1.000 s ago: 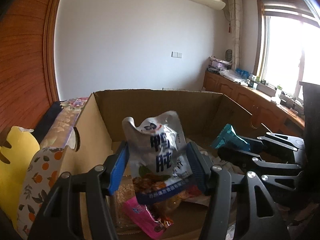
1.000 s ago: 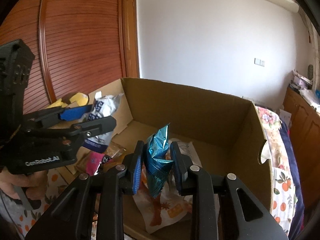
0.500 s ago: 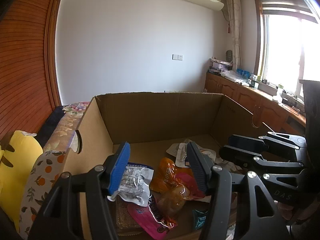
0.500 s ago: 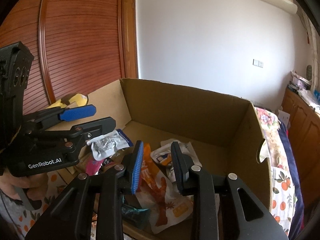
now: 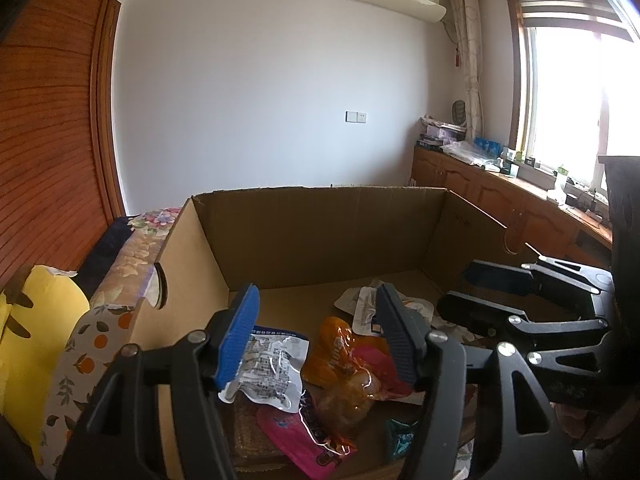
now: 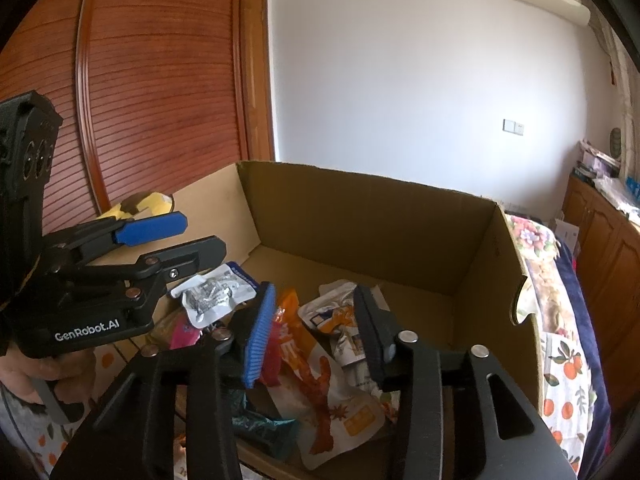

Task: Organize snacks
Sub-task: 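Move both tools back toward the white bar beside the box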

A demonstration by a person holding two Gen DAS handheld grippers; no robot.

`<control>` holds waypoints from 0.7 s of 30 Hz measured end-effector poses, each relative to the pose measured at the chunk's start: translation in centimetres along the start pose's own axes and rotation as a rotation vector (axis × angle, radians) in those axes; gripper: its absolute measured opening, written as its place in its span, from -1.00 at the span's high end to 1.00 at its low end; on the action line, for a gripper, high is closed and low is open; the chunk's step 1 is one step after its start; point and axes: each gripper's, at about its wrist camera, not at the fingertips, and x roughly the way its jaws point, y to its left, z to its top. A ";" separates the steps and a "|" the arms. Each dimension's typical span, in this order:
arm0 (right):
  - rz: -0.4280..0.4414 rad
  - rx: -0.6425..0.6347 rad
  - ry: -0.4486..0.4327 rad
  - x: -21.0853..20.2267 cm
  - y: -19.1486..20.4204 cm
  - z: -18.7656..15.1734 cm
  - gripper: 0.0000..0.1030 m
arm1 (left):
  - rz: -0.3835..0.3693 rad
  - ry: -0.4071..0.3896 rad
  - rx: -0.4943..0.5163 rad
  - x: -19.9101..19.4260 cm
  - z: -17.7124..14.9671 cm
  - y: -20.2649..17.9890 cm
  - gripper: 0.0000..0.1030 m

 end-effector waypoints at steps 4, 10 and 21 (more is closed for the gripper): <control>-0.006 0.005 -0.010 -0.5 0.0 0.6 0.02 | 0.005 -0.008 0.020 -0.7 0.2 -0.4 -0.24; -0.008 0.020 -0.012 -2.2 0.2 1.1 0.00 | 0.013 -0.026 0.064 -3.0 0.2 -1.3 -0.28; 0.044 0.024 0.029 -7.4 2.5 -0.5 0.00 | 0.015 -0.006 0.073 -7.7 -1.8 -1.7 -0.28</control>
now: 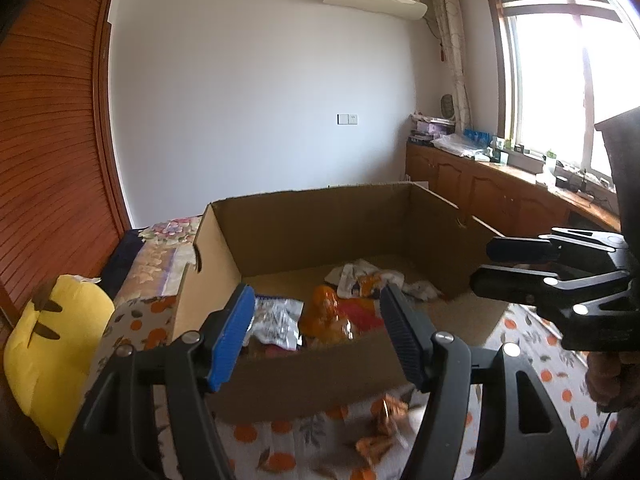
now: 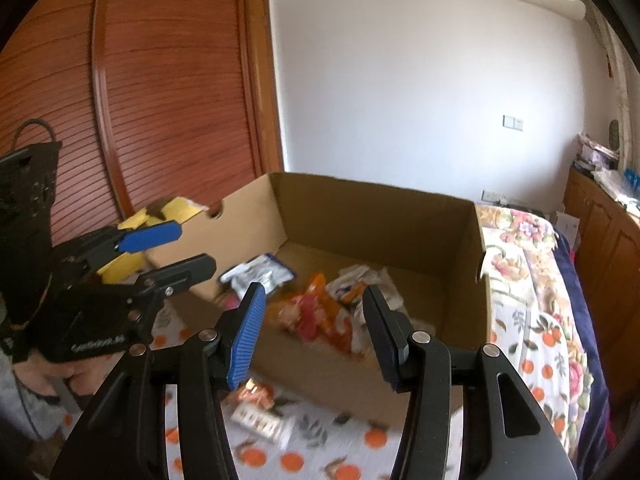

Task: Organize snacks
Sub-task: 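Move both tools back toward the white bar beside the box, then grasp the white bar with the right tool while the left tool grasps the copper wrapper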

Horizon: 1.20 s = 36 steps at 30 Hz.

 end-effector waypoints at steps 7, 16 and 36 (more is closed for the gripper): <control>0.034 -0.014 0.085 -0.2 2.0 -3.0 0.00 | 0.004 0.019 -0.020 -2.3 -2.8 0.0 -0.28; 0.073 -0.020 0.209 3.4 3.7 -6.2 0.00 | 0.004 0.107 -0.055 -2.3 -6.4 0.9 -0.28; 0.112 -0.072 0.344 7.1 4.7 -7.4 0.00 | 0.002 0.187 -0.086 -1.8 -9.2 2.0 -0.28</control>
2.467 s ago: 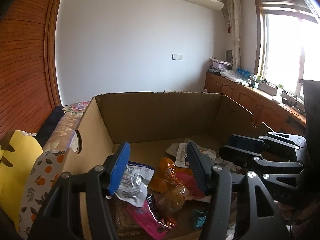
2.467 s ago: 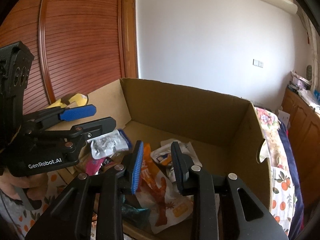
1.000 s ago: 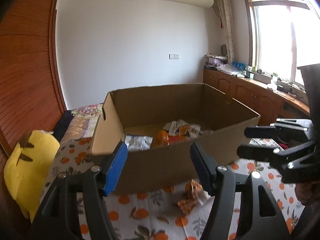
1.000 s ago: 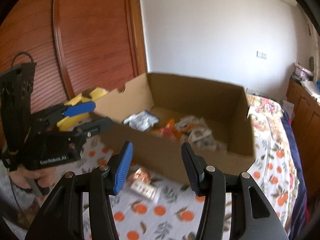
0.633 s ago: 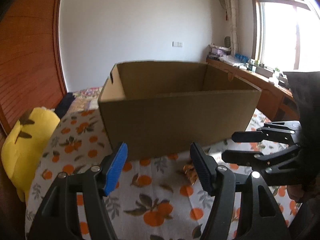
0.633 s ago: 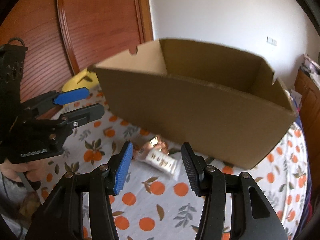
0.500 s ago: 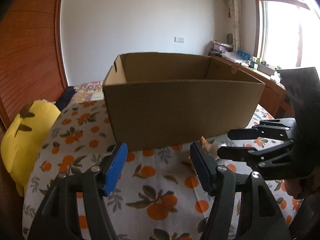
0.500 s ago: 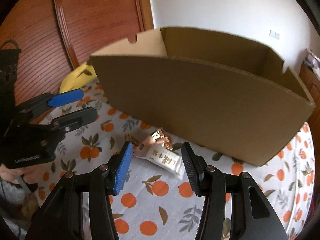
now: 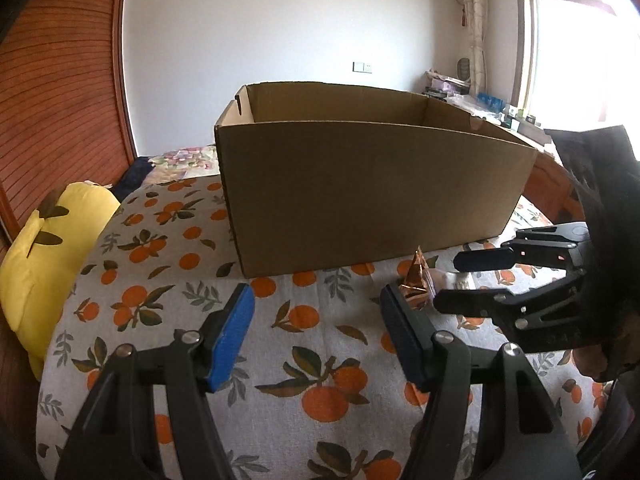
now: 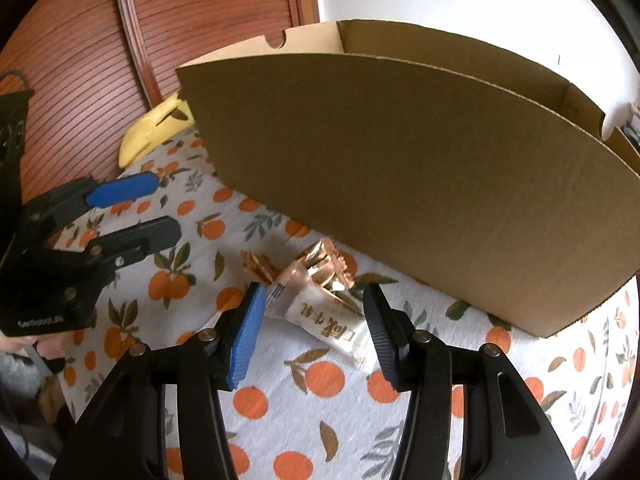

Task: Organize snacks
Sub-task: 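Grasp the white bar with the right tool while the left tool grasps the copper wrapper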

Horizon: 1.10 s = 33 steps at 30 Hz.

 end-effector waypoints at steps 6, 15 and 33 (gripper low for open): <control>-0.023 -0.057 0.023 0.1 1.0 -0.9 0.00 | -0.005 0.008 0.005 0.1 -0.2 -0.3 -0.28; -0.043 -0.049 0.033 1.1 0.8 -0.8 0.06 | -0.002 0.012 0.022 0.2 -0.2 -0.7 -0.28; -0.063 0.045 -0.051 -3.1 -1.4 -4.1 0.60 | -0.086 0.048 0.119 1.5 2.1 -4.0 -0.28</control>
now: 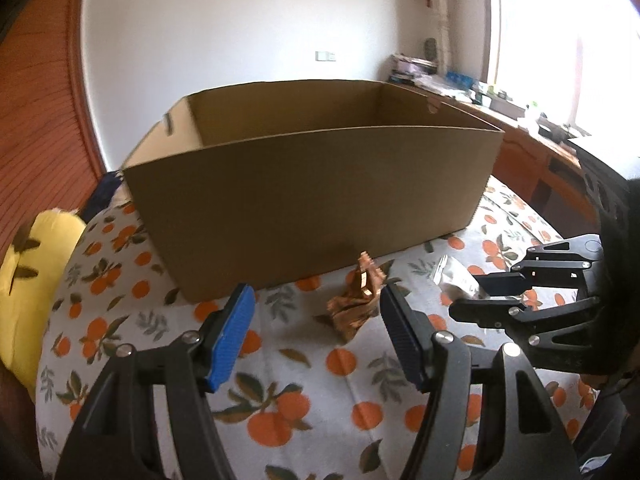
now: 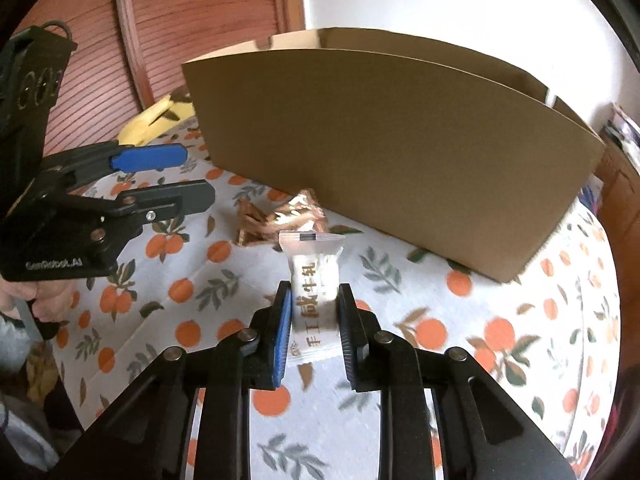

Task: Organize snacks
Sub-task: 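Grasp the white bar with the right tool while the left tool grasps the copper wrapper, then lift the white bar and copper wrapper and carry both over the box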

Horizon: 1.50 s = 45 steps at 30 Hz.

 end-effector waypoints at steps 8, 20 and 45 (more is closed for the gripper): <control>-0.024 0.059 -0.020 -0.2 -1.6 -0.7 0.60 | -0.013 0.061 0.093 2.1 1.5 -2.4 -0.10; -0.004 0.059 -0.069 -1.7 -1.7 -1.2 0.60 | 0.010 0.171 0.131 5.7 1.5 -3.1 -0.06; -0.022 0.109 -0.090 -4.7 -2.1 -2.6 0.60 | -0.015 0.123 0.025 0.0 -1.4 -2.3 0.61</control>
